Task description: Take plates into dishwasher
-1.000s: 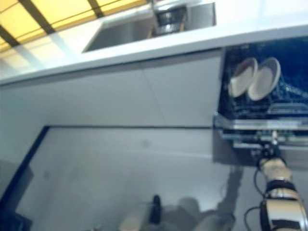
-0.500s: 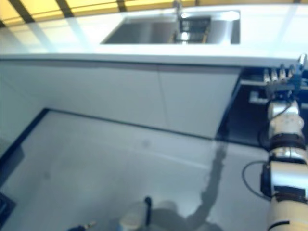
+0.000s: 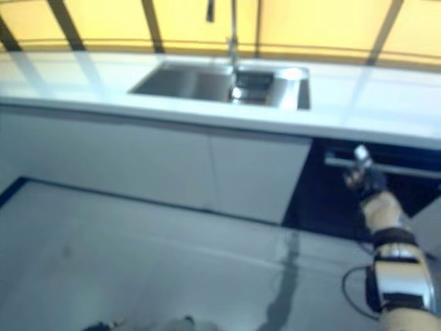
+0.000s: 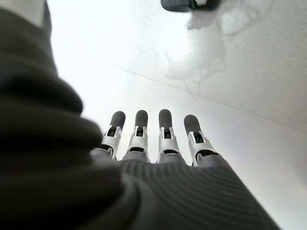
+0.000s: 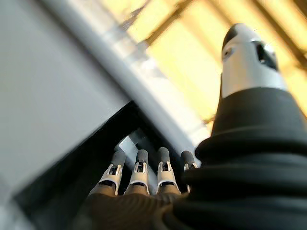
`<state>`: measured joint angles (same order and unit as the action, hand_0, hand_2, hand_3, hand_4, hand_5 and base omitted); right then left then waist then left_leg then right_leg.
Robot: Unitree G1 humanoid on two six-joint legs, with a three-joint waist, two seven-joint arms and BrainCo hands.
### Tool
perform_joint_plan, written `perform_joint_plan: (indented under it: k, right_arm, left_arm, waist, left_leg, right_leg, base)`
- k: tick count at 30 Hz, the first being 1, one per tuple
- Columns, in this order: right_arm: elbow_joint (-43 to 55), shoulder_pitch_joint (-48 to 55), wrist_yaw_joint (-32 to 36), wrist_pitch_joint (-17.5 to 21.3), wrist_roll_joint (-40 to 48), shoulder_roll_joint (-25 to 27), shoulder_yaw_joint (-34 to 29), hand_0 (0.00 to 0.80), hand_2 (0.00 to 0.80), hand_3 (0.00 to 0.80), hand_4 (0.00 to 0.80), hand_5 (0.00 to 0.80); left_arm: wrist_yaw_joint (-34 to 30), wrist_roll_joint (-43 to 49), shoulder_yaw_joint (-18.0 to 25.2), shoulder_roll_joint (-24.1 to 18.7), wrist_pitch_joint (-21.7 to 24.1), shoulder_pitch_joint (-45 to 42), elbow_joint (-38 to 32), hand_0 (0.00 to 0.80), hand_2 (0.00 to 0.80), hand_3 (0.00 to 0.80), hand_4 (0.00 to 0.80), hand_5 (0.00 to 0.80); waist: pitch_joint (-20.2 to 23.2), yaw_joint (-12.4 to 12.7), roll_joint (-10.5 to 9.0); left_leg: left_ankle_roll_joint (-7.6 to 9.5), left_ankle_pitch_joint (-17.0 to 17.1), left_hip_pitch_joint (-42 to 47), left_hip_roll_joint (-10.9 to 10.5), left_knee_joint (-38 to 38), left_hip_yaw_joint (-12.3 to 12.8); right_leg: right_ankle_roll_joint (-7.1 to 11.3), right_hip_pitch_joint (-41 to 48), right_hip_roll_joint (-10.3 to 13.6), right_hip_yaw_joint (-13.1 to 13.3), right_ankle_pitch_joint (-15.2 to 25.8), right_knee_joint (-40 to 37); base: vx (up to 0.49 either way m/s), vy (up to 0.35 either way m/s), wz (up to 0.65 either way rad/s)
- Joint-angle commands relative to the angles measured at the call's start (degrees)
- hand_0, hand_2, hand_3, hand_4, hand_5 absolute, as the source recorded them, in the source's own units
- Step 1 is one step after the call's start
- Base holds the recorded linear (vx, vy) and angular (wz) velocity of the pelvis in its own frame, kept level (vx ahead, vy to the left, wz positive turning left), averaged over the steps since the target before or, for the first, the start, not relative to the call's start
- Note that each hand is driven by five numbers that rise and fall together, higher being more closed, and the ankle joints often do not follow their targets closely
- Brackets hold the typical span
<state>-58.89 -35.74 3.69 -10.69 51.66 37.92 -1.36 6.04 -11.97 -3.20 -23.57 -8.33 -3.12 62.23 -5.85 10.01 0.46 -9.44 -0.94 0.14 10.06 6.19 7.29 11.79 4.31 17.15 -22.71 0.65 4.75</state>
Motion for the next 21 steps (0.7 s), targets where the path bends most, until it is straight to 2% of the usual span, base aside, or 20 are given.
perform_joint_plan:
  k: [1, 2, 6, 8, 13, 16, 21]
  right_arm:
    - [2.0, -1.4, 1.1, 1.8, -11.6, 1.0, 2.3, 0.000, 0.000, 0.000, 0.000, 0.000]
    - [2.6, 1.8, 0.7, 2.2, -17.9, 0.2, 4.6, 0.000, 0.000, 0.000, 0.000, 0.000]
    - [3.6, 8.7, -1.5, 2.0, -32.2, -3.0, 9.2, 0.000, 0.000, 0.000, 0.000, 0.000]
    - [5.4, 12.7, -2.6, 1.8, -36.4, -3.9, 10.8, 0.000, 0.000, 0.000, 0.000, 0.000]
    - [4.0, 21.6, -4.4, 5.0, -51.1, -7.3, 13.6, 0.000, 0.000, 0.000, 0.000, 0.000]
    - [3.4, 26.0, -5.4, 5.1, -52.6, -10.6, 14.3, 0.000, 0.000, 0.000, 0.000, 0.000]
    - [0.5, 33.0, -7.6, 4.8, -49.7, -17.9, 13.2, 0.000, 0.000, 0.000, 0.000, 0.000]
  left_arm:
    - [1.0, 2.0, 0.7, -2.0, 0.9, 2.8, 2.0, 0.000, 0.000, 0.000, 0.000, 0.000]
    - [0.9, 2.3, 0.3, -1.6, 0.7, 3.3, 1.9, 0.000, 0.000, 0.000, 0.000, 0.000]
    - [0.5, 3.5, -0.6, -0.4, 0.0, 4.6, 2.7, 0.000, 0.000, 0.000, 0.000, 0.000]
    - [0.2, 4.7, -1.4, 0.3, -0.5, 4.4, 2.5, 0.000, 0.000, 0.000, 0.000, 0.000]
    - [-0.7, 8.7, -4.7, 1.2, -1.8, 4.6, 2.7, 0.000, 0.000, 0.000, 0.000, 0.000]
    - [-1.5, 10.5, -5.6, 1.8, -2.2, 4.6, 3.0, 0.000, 0.000, 0.000, 0.000, 0.000]
    - [-2.8, 11.7, -6.0, 3.3, -3.6, 4.7, 3.2, 0.000, 0.000, 0.000, 0.000, 0.000]
  waist:
    - [-0.5, -0.2, 0.18]
    - [0.0, -0.9, -0.25]
    - [0.8, -2.2, -0.92]
    - [1.1, -2.8, -1.15]
    - [1.8, -4.4, -1.63]
    - [1.9, -5.5, -1.92]
    - [1.7, -7.5, -2.08]
  left_leg:
    - [4.47, 3.0, 0.2, -1.5, -4.3, 2.1]
    - [4.42, 3.4, 1.1, -1.4, -5.9, 2.5]
    - [4.19, 4.4, 2.7, -1.2, -9.1, 3.2]
    - [4.09, 4.6, 3.3, -1.0, -10.1, 3.7]
    - [3.97, 4.6, 3.7, -0.9, -11.1, 5.1]
    - [4.16, 4.2, 3.9, -1.1, -11.1, 5.4]
    - [4.96, 3.6, 4.4, -1.3, -11.0, 6.1]
  right_leg:
    - [-4.57, 1.9, -3.4, -1.0, -3.3, 0.7]
    - [-4.52, 2.1, -3.8, -0.9, -2.7, -0.4]
    - [-4.20, 2.6, -4.4, -0.8, -1.3, -2.9]
    - [-3.83, 2.8, -4.5, -0.9, -0.7, -3.9]
    - [-2.73, 2.6, -4.5, -0.7, 1.3, -6.4]
    - [-2.43, 2.4, -4.4, -0.2, 1.8, -6.8]
    - [-2.29, 1.6, -4.3, 1.4, 1.1, -5.2]
  base:
    - [-0.042, 0.027, -0.13]
    - [-0.049, 0.026, -0.07]
    - [-0.054, 0.029, -0.04]
    - [-0.048, 0.033, -0.04]
    - [-0.050, 0.028, -0.03]
    - [0.000, 0.000, 0.00]
    - [0.000, 0.000, 0.00]
